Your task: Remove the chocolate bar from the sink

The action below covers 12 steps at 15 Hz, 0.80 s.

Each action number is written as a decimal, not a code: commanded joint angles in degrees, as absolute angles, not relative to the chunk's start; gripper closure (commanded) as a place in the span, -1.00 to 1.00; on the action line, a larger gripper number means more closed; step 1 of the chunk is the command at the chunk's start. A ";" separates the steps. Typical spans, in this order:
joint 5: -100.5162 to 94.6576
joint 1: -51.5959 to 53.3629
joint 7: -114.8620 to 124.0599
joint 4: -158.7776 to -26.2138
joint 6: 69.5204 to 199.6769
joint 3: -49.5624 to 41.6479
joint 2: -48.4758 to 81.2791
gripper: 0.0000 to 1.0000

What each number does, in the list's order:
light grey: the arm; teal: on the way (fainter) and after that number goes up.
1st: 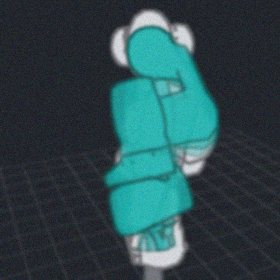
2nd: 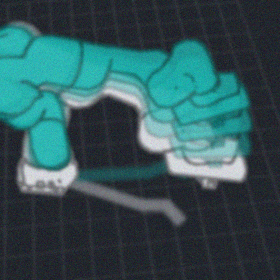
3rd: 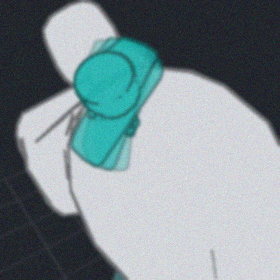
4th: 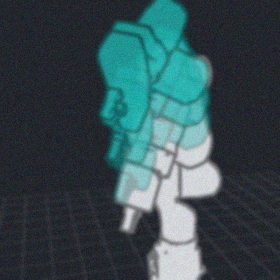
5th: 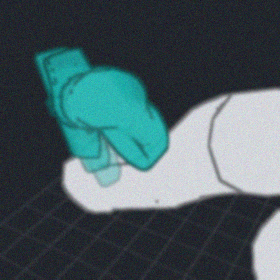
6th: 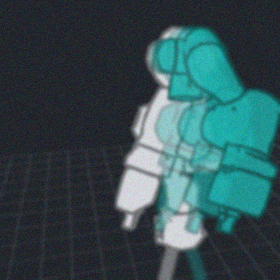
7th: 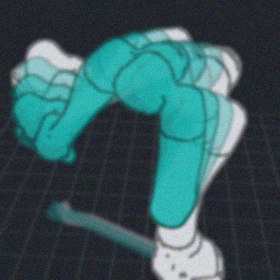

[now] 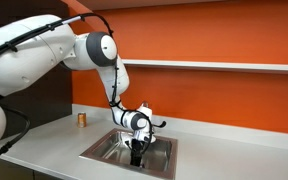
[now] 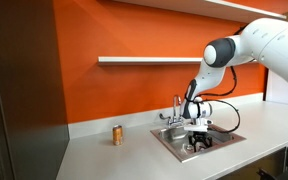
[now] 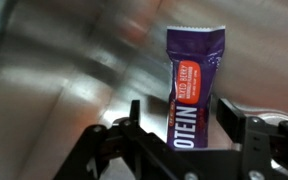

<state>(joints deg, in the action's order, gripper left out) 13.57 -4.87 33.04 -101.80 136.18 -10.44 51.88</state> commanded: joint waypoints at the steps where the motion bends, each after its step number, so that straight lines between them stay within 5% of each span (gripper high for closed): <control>1: 14.44 -5.26 33.63 -99.03 133.53 -10.39 53.39 -0.01; 6: 14.64 -5.54 33.08 -97.30 132.83 -9.98 54.37 0.77; 12: 14.38 -5.55 32.68 -96.25 131.59 -9.94 54.79 0.83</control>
